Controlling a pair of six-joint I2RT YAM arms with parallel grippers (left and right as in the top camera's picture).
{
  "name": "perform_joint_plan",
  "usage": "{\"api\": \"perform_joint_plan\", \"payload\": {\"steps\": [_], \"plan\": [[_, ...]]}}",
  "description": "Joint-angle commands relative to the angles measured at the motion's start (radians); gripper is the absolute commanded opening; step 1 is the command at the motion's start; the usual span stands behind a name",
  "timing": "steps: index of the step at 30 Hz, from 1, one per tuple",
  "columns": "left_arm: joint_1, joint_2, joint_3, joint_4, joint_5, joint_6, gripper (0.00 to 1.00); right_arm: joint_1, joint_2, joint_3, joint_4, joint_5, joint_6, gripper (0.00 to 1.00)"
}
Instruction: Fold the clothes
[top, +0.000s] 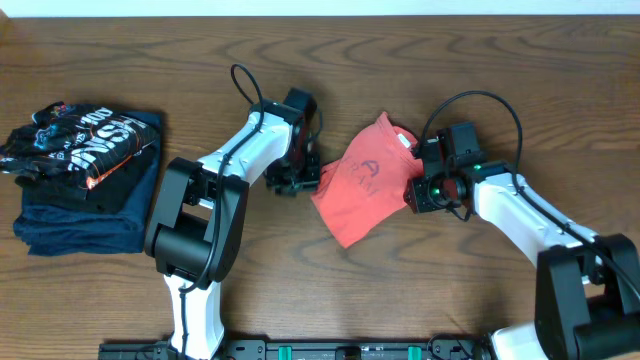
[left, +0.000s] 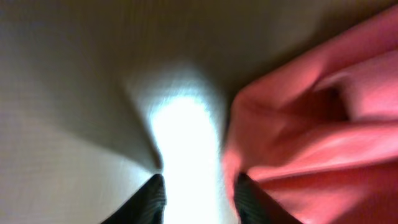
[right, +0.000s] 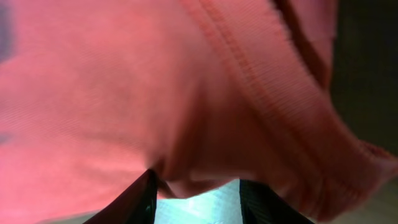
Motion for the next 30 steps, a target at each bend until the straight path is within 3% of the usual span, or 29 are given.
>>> {"api": "perform_joint_plan", "payload": {"steps": [1, 4, 11, 15, 19, 21, 23, 24, 28, 30], "plan": [[0.001, 0.014, -0.002, -0.094, 0.008, -0.024, 0.34, -0.011, 0.046, -0.011, 0.06, 0.091, 0.026, 0.43], [0.0, 0.013, -0.002, -0.176, 0.008, -0.059, 0.27, -0.02, 0.072, -0.01, 0.138, 0.14, 0.026, 0.48], [-0.047, -0.026, -0.002, -0.237, 0.001, -0.084, 0.26, -0.035, 0.084, -0.002, 0.356, 0.323, 0.027, 0.61], [-0.051, -0.103, -0.002, -0.168, -0.072, -0.084, 0.26, -0.037, 0.083, 0.026, 0.365, 0.332, -0.025, 0.61], [-0.016, -0.2, -0.002, -0.002, -0.084, -0.056, 0.31, -0.037, 0.064, 0.045, 0.338, 0.331, -0.021, 0.6], [0.002, -0.242, -0.002, 0.095, -0.063, -0.041, 0.44, -0.037, 0.043, 0.045, 0.328, 0.331, 0.001, 0.59], [0.016, -0.279, -0.002, 0.225, 0.021, 0.009, 0.69, -0.039, 0.01, 0.045, 0.308, 0.332, 0.032, 0.58], [0.019, -0.285, -0.002, 0.273, 0.064, 0.027, 0.76, -0.041, -0.006, 0.045, 0.3, 0.332, 0.042, 0.58], [0.026, -0.272, -0.002, 0.412, 0.175, 0.079, 0.95, -0.05, -0.089, 0.045, 0.259, 0.331, 0.052, 0.59], [0.03, -0.248, -0.002, 0.452, 0.201, 0.087, 0.99, -0.054, -0.135, 0.045, 0.221, 0.331, 0.052, 0.61]]}}
